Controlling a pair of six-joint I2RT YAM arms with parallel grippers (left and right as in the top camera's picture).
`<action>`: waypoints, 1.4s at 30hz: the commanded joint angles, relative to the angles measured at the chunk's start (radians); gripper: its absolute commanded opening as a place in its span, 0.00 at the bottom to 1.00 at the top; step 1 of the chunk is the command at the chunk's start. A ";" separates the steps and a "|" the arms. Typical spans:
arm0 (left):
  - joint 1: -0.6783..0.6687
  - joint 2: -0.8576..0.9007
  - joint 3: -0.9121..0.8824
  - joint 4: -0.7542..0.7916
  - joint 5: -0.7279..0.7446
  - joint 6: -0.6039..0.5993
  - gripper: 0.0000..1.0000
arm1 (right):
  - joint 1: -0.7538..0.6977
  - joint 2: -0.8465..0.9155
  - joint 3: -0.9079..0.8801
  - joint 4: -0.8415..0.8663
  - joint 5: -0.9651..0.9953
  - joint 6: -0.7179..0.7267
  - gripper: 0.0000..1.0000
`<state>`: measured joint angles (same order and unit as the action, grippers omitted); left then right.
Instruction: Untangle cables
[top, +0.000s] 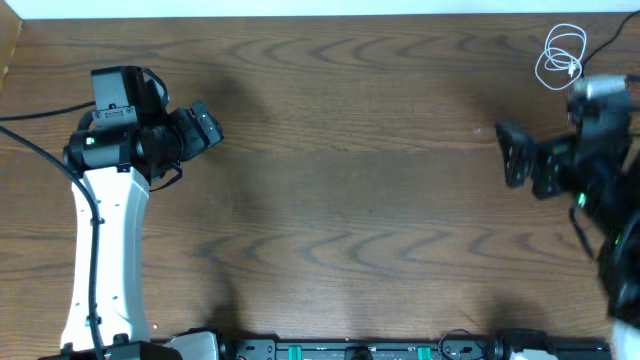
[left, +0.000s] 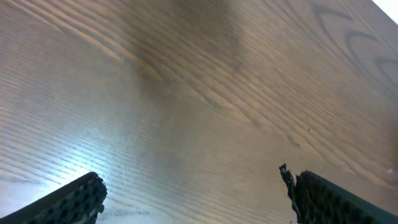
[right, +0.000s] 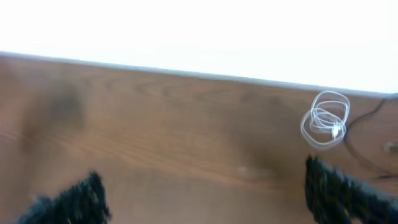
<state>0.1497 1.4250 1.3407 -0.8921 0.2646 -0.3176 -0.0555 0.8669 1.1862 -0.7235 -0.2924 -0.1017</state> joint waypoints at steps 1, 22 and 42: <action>0.002 0.006 -0.002 -0.003 0.004 -0.001 0.98 | 0.005 -0.141 -0.200 0.121 0.018 -0.012 0.99; 0.002 0.006 -0.002 -0.003 0.004 -0.001 0.97 | 0.005 -0.847 -1.183 0.784 0.054 -0.012 0.99; 0.002 0.006 -0.002 -0.003 0.004 -0.001 0.98 | 0.005 -0.860 -1.181 0.670 0.040 0.026 0.99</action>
<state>0.1497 1.4250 1.3407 -0.8928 0.2642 -0.3176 -0.0551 0.0120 0.0071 -0.0486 -0.2474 -0.0875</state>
